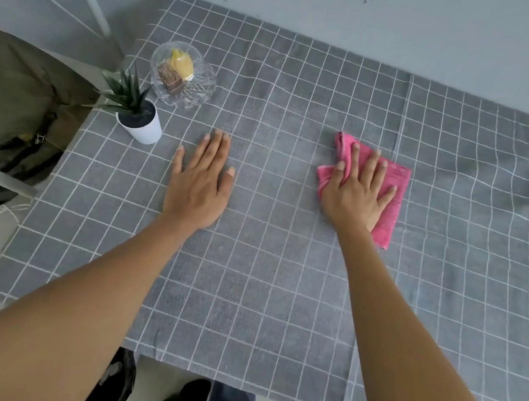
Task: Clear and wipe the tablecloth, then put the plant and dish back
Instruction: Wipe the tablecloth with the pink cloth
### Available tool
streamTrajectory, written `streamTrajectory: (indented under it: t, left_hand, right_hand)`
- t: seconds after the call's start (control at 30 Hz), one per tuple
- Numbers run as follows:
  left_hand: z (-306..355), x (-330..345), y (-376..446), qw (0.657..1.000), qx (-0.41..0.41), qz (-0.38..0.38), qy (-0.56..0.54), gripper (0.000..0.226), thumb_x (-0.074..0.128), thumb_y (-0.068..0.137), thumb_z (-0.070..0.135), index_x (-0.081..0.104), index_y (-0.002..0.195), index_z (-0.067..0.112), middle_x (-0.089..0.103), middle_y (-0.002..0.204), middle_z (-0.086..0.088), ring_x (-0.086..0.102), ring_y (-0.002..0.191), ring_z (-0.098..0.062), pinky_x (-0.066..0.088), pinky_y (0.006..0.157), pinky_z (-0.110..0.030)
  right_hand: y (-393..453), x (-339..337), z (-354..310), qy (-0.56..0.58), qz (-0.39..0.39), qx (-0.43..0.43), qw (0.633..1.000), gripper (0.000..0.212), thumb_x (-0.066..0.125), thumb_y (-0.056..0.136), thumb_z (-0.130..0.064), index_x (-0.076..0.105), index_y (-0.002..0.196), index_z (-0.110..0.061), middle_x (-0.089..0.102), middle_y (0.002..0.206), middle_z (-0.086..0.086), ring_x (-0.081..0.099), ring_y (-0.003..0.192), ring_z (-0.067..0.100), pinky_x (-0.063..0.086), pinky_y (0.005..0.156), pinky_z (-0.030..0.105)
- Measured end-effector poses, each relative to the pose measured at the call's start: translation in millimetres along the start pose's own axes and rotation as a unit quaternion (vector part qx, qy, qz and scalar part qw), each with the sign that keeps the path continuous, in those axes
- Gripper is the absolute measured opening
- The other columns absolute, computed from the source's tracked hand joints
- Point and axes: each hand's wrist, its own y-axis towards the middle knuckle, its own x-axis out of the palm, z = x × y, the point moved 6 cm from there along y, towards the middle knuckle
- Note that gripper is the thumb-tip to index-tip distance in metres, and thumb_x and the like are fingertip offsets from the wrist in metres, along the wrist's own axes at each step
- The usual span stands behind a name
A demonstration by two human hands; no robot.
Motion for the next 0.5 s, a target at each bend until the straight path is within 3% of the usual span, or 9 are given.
streamTrajectory:
  t: [0.3,0.4,0.5]
  left_hand:
    - [-20,0,-43,1.000,0.014,-0.017,-0.001,0.054,0.005,0.101,0.035,-0.006,0.151,0.021,-0.013,0.157,0.008,-0.014,0.145,-0.008,-0.013,0.117,-0.042]
    - [-25,1,-49,1.000,0.014,-0.012,0.000,0.053,0.006,0.102,0.035,-0.007,0.151,0.023,-0.013,0.157,0.009,-0.015,0.144,-0.006,-0.009,0.118,-0.044]
    - [-25,0,-49,1.000,0.015,-0.006,-0.009,0.052,0.010,0.103,0.033,-0.006,0.151,0.024,-0.010,0.158,0.010,-0.013,0.144,-0.005,-0.008,0.119,-0.044]
  right_hand:
    - [-104,50,-95,-0.041,-0.059,-0.231,0.970,0.054,0.004,0.100,-0.049,-0.011,0.150,-0.037,-0.019,0.159,-0.003,-0.021,0.145,0.019,-0.015,0.115,0.052]
    - [-104,47,-81,-0.036,-0.058,-0.241,0.968,0.052,0.008,0.102,-0.047,-0.006,0.151,-0.039,-0.013,0.160,-0.007,-0.016,0.146,0.015,-0.011,0.117,0.049]
    - [-87,32,-37,-0.037,-0.035,-0.184,0.982,0.051,0.007,0.101,-0.047,-0.007,0.150,-0.041,-0.013,0.160,-0.009,-0.015,0.147,0.015,-0.013,0.118,0.046]
